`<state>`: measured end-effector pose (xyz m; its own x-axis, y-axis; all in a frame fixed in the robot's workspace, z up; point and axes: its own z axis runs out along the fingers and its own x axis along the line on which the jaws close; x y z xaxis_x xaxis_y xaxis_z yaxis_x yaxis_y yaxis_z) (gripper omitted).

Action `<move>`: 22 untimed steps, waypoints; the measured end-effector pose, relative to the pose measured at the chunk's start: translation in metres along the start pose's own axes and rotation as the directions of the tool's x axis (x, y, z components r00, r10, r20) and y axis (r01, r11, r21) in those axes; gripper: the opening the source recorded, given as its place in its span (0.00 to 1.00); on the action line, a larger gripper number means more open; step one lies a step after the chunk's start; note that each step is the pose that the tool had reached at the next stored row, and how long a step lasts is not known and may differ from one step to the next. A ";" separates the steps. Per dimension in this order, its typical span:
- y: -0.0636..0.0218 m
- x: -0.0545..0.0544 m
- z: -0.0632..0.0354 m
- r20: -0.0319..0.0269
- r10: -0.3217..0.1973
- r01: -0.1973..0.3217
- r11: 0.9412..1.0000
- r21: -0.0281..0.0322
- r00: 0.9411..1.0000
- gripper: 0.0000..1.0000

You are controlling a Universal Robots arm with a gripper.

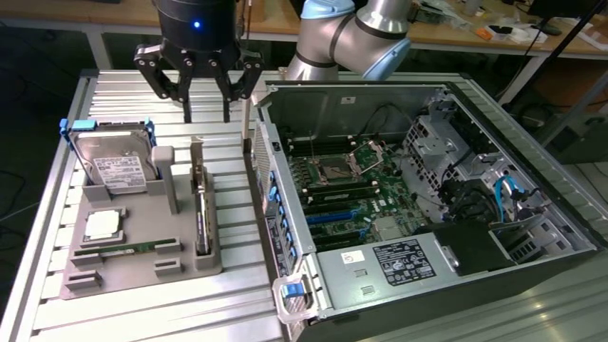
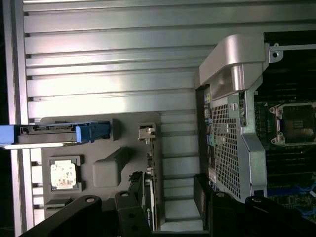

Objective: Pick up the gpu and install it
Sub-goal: 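Pick up the gpu and move the gpu toward the slot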

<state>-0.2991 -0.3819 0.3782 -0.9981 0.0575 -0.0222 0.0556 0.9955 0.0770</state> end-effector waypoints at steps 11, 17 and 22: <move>-0.0003 0.000 0.0039 0.000 0.000 0.000 1.000 0.000 1.000 0.54; -0.0004 0.000 0.0056 0.000 0.000 0.000 1.000 0.000 1.000 0.54; -0.0006 0.000 0.0075 0.000 0.000 0.000 1.000 0.000 1.000 0.54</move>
<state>-0.2991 -0.3819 0.3707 -0.9981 0.0575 -0.0222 0.0556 0.9955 0.0770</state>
